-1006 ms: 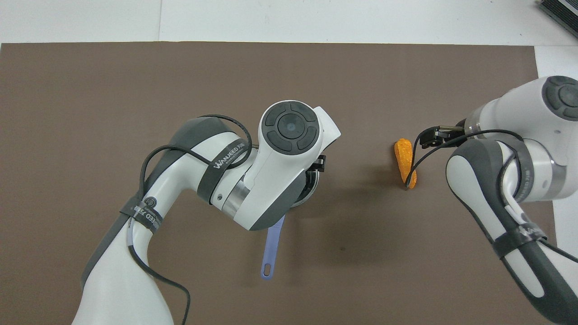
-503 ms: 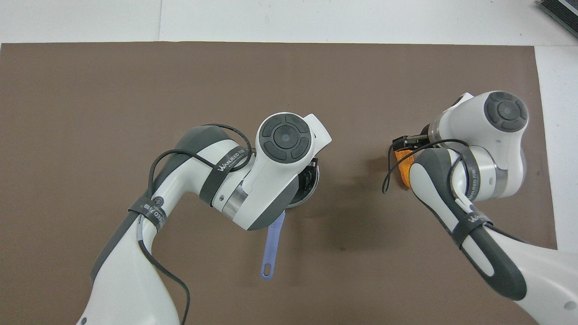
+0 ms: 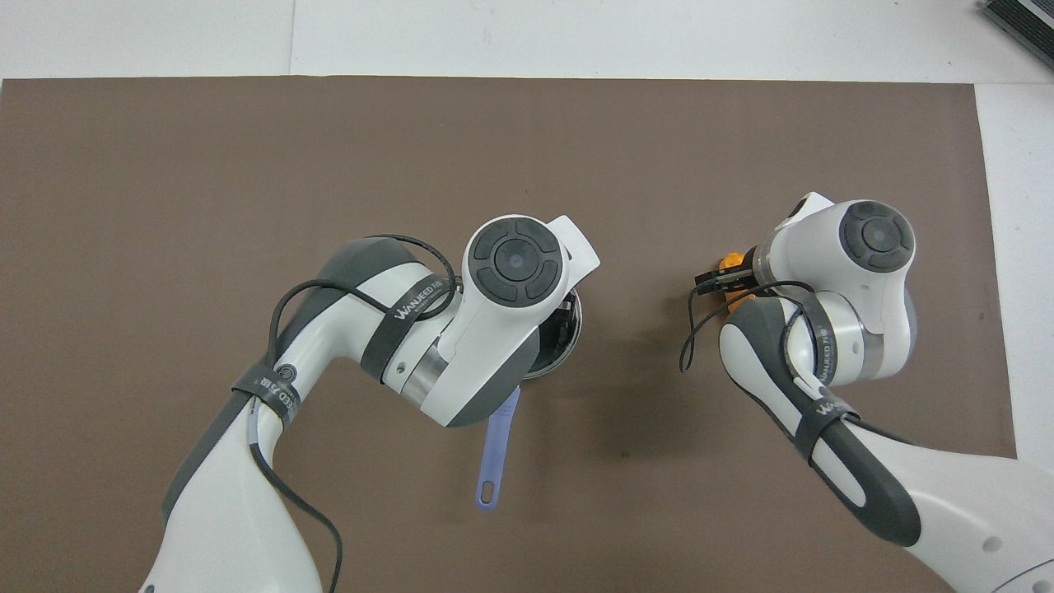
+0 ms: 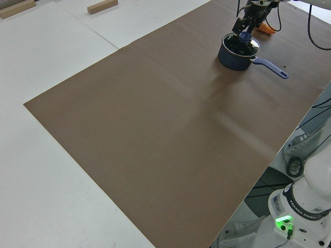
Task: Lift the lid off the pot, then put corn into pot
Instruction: 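Grasp the lid knob with the left gripper while the right gripper grasps the corn, then lift the glass lid off the pot with the left gripper, moving it aside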
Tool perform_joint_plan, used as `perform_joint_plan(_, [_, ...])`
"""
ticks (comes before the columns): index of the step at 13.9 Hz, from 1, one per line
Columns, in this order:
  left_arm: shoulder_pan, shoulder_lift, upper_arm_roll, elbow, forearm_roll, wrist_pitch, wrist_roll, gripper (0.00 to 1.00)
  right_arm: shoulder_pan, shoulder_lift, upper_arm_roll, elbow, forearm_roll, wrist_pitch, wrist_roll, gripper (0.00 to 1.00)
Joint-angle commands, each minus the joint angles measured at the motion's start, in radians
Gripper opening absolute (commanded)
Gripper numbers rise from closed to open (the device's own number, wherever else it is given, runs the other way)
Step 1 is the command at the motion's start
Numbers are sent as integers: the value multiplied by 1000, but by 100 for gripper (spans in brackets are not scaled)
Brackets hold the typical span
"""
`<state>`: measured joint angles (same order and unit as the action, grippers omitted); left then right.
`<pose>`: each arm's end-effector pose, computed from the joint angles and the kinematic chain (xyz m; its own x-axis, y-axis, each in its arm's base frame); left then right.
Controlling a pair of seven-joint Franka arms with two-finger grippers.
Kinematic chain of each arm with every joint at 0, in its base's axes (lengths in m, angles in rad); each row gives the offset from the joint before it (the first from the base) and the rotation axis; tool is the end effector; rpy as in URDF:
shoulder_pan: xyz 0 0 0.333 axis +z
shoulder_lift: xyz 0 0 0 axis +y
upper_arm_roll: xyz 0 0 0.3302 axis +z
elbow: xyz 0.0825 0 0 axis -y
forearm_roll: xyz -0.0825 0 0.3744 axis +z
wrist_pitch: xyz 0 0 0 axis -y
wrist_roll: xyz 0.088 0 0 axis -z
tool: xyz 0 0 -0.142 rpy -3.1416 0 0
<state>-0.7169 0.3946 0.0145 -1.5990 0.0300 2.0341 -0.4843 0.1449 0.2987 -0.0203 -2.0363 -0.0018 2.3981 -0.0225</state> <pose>0.5140 -0.4330 0.3895 0.9718 -0.2301 0.0510 -0.2298 -0.9732 -0.0104 0.5955 0.0748 0.2887 0.9868 0.1489 0.0629 0.1486 -0.9889 0.0087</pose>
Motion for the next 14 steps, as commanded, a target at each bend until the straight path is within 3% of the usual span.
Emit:
perform_joint_plan(1, [-15,-42,7,-58,22,24,-16,78,-13,-12,3,-22,16,26,-74,61])
perform_joint_plan(2, [-16,-42,7,-55,18,23,-17,52,-13,-10,3,-21,16,26,-85,43])
perform_joint_plan(3, [-18,-40,8,-53,16,24,-19,25,-13,-10,5,-21,16,26,-82,33])
perform_joint_plan(5, [-21,-40,9,-42,13,18,-27,0,-13,-9,3,-16,16,24,-73,33])
perform_joint_plan(14, [-10,-83,16,11,13,-60,-37,0,-16,-10,3,5,16,12,-73,35])
